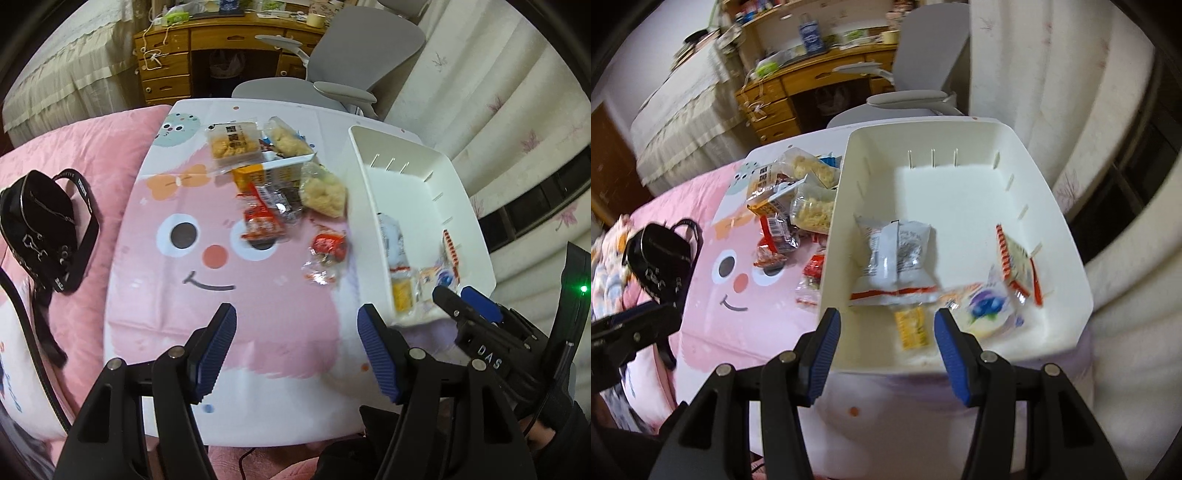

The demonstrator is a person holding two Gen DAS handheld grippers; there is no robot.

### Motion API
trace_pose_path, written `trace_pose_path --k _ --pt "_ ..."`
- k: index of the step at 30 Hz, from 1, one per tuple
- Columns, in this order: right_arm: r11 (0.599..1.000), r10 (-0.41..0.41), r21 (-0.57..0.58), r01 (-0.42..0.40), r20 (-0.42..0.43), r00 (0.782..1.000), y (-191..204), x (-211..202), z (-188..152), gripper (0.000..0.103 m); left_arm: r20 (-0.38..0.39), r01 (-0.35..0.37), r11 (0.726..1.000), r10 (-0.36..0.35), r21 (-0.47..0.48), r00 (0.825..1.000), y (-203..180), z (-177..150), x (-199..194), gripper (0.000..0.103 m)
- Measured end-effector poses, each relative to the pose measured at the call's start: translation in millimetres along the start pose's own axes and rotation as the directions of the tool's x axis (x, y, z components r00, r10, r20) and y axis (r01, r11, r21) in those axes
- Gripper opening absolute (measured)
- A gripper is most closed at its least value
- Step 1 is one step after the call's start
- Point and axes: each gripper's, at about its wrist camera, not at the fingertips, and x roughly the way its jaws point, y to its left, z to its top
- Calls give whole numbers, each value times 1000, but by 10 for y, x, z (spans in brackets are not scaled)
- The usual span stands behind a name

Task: Organize snacks
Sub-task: 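Move both tools back toward the remaining snacks on the table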

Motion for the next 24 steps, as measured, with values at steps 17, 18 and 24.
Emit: trace_pose_path --k 17,18,24 --pt "964 -47 262 39 26 999 763 16 -467 53 -45 49 969 -39 242 998 722 68 -82 67" --pt "962 -51 271 42 26 998 818 35 -485 53 -51 53 966 -42 251 998 752 79 -66 67" --pt "951 -63 306 51 29 998 1065 130 -545 53 -82 75 954 -54 289 995 895 168 73 67"
